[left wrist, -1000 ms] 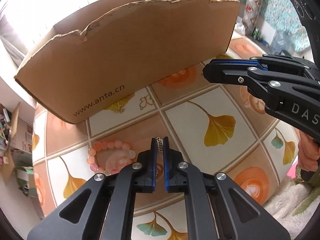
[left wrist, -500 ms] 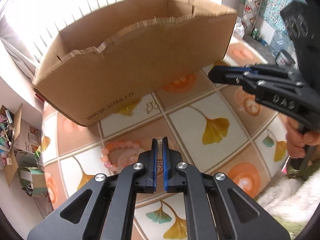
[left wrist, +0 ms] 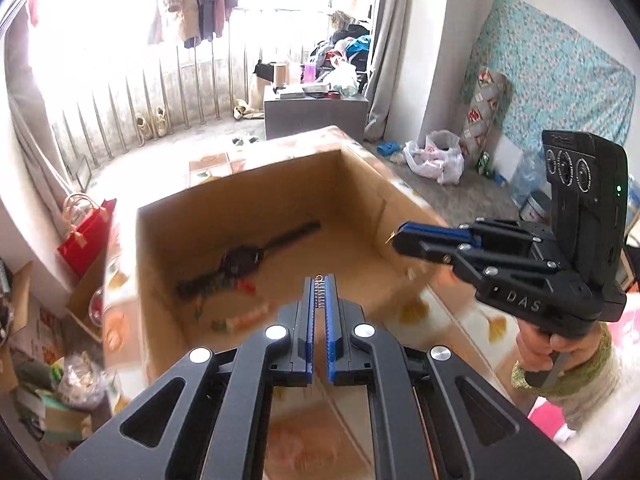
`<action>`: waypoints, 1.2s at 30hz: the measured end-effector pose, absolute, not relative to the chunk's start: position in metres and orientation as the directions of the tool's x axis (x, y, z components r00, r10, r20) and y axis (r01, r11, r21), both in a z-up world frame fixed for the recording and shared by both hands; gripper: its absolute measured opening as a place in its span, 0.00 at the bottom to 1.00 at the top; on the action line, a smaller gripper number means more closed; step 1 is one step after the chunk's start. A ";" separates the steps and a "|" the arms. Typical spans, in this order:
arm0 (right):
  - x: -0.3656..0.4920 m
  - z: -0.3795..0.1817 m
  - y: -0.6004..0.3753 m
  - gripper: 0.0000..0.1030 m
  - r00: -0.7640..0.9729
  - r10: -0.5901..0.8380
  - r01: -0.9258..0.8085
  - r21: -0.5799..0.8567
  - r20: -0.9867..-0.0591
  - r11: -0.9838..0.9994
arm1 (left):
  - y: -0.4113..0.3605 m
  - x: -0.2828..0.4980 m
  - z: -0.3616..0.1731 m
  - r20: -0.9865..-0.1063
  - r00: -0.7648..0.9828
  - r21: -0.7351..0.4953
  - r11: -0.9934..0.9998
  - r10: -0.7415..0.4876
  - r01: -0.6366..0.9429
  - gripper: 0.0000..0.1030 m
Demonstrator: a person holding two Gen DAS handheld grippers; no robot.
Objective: Organize jewelry
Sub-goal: 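Carry both earrings over the box and open both grippers to drop them, then withdraw both grippers from the box toward the gold earrings beside the pink bracelet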
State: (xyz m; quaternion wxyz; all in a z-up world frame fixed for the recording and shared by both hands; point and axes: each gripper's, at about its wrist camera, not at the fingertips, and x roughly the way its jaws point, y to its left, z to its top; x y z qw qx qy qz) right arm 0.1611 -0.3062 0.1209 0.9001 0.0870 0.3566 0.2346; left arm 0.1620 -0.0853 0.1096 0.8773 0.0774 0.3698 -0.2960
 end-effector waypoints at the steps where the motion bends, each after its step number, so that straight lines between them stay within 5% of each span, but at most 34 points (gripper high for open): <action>1: 0.177 0.117 -0.307 0.07 0.616 0.489 -0.354 0.338 -0.618 0.872 | -0.090 0.177 0.104 -0.702 0.543 -0.097 0.818 -0.460 0.568 0.05; 9: 0.257 0.096 -0.316 0.13 0.515 0.492 -0.278 0.407 -0.702 0.870 | -0.105 0.262 0.069 -0.797 0.422 -0.218 0.857 -0.433 0.467 0.05; 12: 0.258 0.104 -0.325 0.23 0.546 0.479 -0.258 0.405 -0.687 0.877 | -0.095 0.265 0.066 -0.793 0.420 -0.238 0.860 -0.441 0.452 0.06; 19: 0.226 0.120 -0.344 0.28 0.608 0.449 -0.236 0.391 -0.655 0.890 | -0.060 0.233 0.089 -0.750 0.489 -0.236 0.872 -0.444 0.429 0.08; 29: 0.132 0.134 -0.351 0.31 0.596 0.540 -0.315 0.446 -0.594 0.838 | -0.003 0.135 0.118 -0.673 0.628 -0.142 0.902 -0.390 0.407 0.43; 36: 0.101 0.077 -0.307 0.35 0.465 0.579 -0.274 0.514 -0.669 0.813 | 0.002 0.093 0.072 -0.721 0.601 -0.107 0.912 -0.345 0.395 0.51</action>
